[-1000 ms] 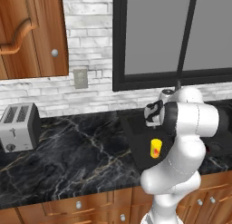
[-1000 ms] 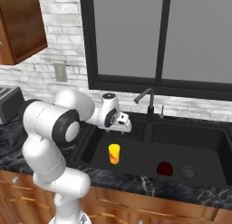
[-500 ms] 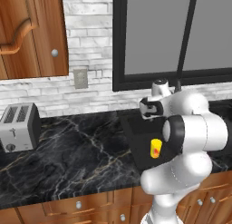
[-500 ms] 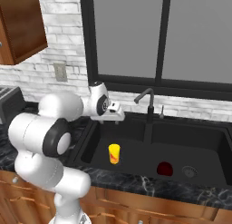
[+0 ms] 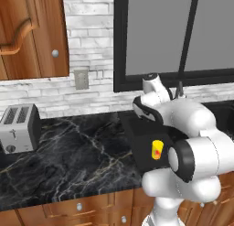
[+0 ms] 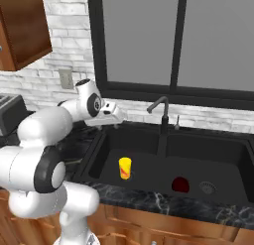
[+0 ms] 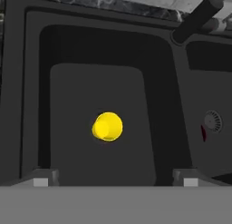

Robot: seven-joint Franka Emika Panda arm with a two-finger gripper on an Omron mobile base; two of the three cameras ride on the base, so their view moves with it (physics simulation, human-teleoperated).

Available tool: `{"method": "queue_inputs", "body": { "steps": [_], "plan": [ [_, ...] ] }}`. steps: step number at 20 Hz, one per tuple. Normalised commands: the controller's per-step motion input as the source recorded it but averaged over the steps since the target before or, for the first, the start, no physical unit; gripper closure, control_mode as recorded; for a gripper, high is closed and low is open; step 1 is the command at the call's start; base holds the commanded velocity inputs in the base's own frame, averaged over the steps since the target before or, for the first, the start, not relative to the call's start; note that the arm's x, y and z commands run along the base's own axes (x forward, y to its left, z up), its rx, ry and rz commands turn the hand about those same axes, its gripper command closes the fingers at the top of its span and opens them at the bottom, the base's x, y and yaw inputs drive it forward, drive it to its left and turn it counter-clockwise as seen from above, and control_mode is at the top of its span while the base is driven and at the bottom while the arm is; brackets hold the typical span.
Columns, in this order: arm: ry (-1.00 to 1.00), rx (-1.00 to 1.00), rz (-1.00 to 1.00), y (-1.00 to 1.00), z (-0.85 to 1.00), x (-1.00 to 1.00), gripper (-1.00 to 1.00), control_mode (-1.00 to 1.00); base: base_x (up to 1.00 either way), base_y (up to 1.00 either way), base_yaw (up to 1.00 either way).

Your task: Move any existing items from the left basin to the right basin for drying. Then move the cup from the counter to the left basin of the sink for washing.

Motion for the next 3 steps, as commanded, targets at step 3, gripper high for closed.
{"method": "queue_inputs", "body": {
  "steps": [3],
  "plan": [
    [0.00, -0.12, 0.00, 0.60, 0.36, -0.38, -1.00, -1.00, 0.00, 0.00, 0.00]
  ]
}}
